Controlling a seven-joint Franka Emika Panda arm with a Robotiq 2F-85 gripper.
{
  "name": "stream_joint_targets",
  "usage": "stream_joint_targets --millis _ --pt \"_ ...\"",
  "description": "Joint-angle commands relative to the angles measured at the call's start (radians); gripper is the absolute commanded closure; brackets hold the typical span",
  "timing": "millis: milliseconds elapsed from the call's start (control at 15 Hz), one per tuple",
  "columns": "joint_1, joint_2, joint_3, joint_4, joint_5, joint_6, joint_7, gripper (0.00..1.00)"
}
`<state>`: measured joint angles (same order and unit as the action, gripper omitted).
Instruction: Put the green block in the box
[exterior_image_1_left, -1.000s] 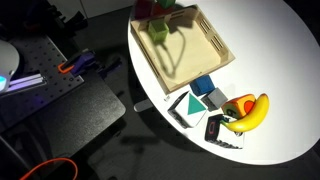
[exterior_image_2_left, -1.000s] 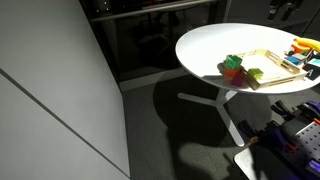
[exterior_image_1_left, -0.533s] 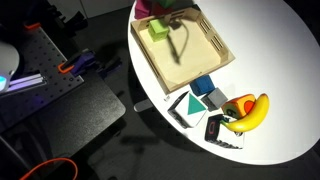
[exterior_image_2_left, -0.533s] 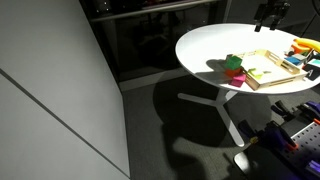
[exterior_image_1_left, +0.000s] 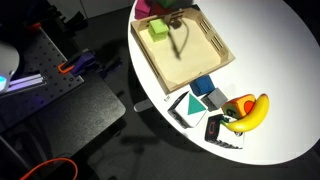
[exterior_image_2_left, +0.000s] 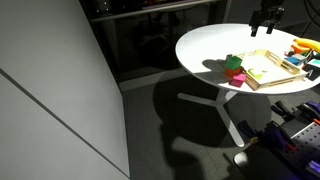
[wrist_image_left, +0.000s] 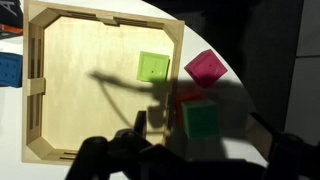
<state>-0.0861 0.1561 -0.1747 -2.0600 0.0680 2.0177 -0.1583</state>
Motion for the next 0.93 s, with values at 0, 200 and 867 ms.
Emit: stream_joint_targets --millis 0,200,867 --pt "-0.023 0.000 0.023 0.002 -0.004 -0.003 0.003 0.00" --pt "-0.024 0.000 0.023 0.002 -0.004 -0.003 0.002 0.00" --pt "-0.001 0.071 0.067 -0.006 -0.078 0.110 0.031 0.00"
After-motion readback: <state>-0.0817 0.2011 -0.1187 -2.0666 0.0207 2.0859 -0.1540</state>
